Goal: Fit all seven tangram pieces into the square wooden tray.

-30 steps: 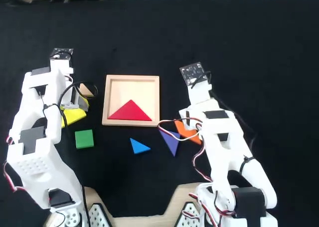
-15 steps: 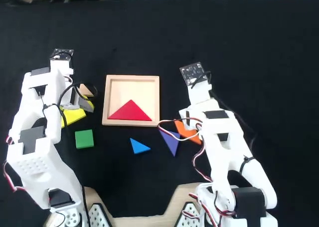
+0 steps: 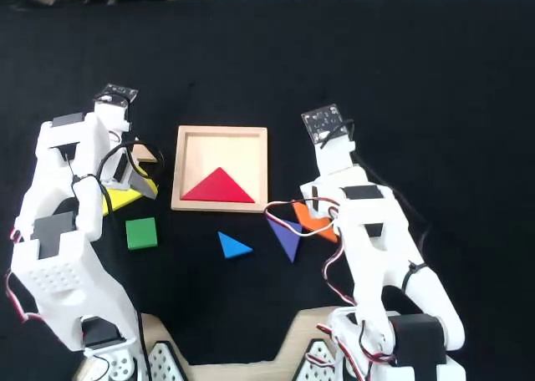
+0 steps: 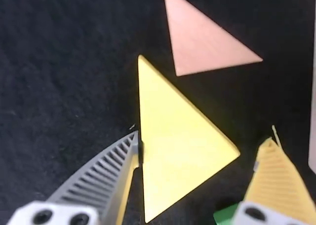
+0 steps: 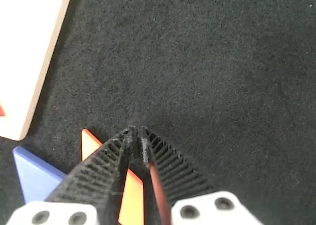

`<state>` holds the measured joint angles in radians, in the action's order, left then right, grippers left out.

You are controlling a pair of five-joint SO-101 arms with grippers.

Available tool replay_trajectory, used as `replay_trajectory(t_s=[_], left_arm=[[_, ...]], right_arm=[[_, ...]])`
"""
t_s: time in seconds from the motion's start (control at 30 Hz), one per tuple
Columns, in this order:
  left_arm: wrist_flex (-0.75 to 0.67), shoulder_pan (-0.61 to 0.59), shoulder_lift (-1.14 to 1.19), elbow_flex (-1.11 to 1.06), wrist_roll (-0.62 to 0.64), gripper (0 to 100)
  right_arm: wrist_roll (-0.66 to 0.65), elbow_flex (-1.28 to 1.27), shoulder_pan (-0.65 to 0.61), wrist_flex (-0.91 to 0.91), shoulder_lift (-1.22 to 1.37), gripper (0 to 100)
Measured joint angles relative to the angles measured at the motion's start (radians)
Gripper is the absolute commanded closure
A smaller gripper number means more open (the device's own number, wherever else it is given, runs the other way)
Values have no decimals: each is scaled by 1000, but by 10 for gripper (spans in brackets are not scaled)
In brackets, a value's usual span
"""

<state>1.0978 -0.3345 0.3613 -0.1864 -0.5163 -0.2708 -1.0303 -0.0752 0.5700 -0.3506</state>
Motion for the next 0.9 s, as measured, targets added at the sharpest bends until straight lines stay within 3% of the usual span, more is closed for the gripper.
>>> replay_trajectory(t_s=[0.6, 0.9], left_arm=[[21, 0, -2, 0, -97, 636], [54, -12, -164, -66, -107, 639]], right_arm=[[0, 0, 0, 0, 0, 987], [0, 0, 0, 0, 0, 987]])
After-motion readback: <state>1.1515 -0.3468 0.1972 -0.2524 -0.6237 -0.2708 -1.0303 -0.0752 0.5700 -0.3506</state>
